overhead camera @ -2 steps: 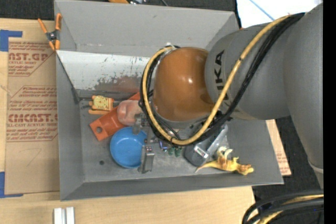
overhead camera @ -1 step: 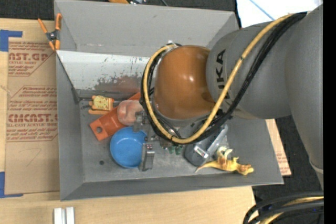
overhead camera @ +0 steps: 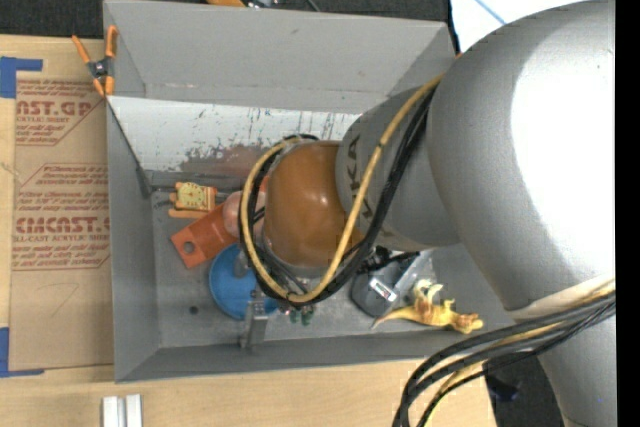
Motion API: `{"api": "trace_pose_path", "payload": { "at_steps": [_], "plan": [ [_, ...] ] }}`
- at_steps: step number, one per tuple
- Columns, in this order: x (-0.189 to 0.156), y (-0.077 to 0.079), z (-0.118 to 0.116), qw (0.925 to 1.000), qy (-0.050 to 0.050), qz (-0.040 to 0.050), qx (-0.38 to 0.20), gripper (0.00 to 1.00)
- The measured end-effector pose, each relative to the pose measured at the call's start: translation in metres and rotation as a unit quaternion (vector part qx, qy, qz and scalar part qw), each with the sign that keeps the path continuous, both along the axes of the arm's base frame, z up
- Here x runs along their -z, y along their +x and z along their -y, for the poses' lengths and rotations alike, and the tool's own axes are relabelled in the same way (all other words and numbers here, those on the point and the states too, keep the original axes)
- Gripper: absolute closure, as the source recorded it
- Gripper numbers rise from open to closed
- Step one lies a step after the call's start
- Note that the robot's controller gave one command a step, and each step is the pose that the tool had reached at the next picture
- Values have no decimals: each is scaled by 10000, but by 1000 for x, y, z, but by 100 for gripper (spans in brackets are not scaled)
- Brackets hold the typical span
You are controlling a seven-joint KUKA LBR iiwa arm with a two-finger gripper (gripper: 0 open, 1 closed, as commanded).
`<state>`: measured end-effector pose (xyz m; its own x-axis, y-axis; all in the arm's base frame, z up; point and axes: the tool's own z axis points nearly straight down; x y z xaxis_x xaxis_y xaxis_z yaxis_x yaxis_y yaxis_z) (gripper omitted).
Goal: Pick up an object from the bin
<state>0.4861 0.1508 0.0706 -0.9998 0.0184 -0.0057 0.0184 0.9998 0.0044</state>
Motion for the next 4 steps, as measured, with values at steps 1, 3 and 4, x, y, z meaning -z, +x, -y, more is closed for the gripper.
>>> {"api": "trace_pose_path", "payload": {
  "at_steps": [1, 3, 4],
  "plan": [
    [-1, -4, -18, 9999, 18, 69, 121, 0],
    [-1, -2, -17, 9999, 29, 79, 91, 0],
    [-1, -1, -9, 10000, 13, 40, 62, 100]
  ]
}}
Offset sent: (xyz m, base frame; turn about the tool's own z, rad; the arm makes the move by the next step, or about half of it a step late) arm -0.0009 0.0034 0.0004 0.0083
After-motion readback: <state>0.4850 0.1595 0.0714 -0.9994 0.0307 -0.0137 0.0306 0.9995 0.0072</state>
